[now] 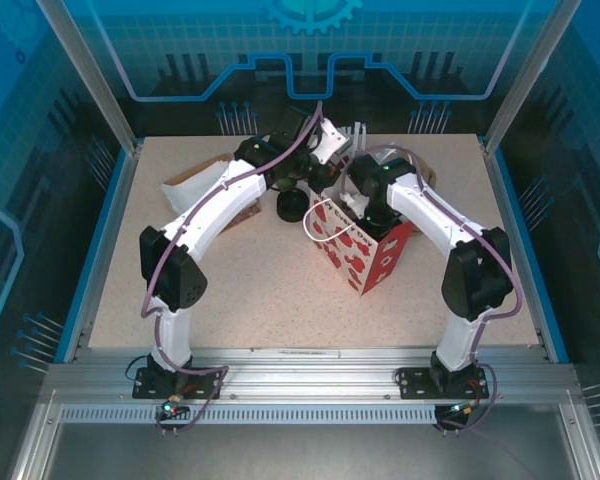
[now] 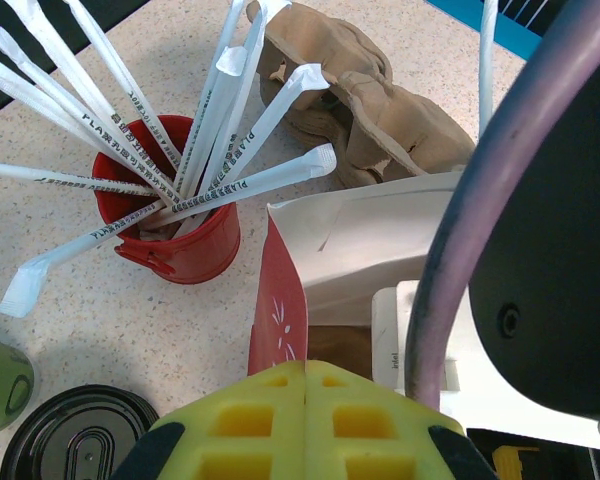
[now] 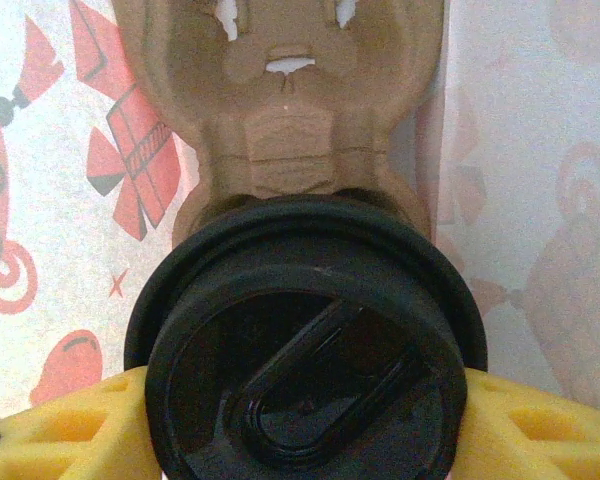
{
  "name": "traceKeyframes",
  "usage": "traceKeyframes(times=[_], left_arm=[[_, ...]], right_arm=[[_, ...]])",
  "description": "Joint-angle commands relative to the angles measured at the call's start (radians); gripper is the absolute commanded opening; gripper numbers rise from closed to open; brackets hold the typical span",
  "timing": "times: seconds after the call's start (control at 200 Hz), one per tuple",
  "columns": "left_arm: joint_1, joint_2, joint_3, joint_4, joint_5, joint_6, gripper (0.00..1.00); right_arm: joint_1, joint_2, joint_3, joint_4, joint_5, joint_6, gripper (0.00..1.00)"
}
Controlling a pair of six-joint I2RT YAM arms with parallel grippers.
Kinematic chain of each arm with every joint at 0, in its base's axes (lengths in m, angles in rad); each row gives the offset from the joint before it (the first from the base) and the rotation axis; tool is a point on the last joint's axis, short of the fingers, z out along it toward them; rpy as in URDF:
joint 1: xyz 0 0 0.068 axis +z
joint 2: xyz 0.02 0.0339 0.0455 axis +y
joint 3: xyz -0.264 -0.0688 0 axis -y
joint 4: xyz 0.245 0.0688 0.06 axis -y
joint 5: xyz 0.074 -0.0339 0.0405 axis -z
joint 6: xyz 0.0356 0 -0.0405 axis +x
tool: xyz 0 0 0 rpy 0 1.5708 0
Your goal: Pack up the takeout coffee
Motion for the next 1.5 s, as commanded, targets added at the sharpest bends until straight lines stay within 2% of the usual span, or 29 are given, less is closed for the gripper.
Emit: traceKeyframes(times=[0.0,0.115,0.2,1.496], left_arm=[[0.002,-0.027,-0.026,-0.031,0.001,-0.006,0.04],[0.000,-0.025,-0.027,-0.033,0.002,-0.009,0.04],[-0.001,-0.026,-0.026,-0.033,0.002,-0.009,0.04],[0.000,-0.032,-0.028,-0.028,0.010,-0.020,0.05]], right_arm=[[-0.008,0.025,-0.007,0.045,0.034,-0.008,0.65],[-0.001,0.011,0.011,0.036,0.028,-0.011,0.76],[0.005,0.002,0.021,0.029,0.025,-0.012,0.79],[0.002,-0.348,0.192,0.009,-0.105,0.005,0.81]])
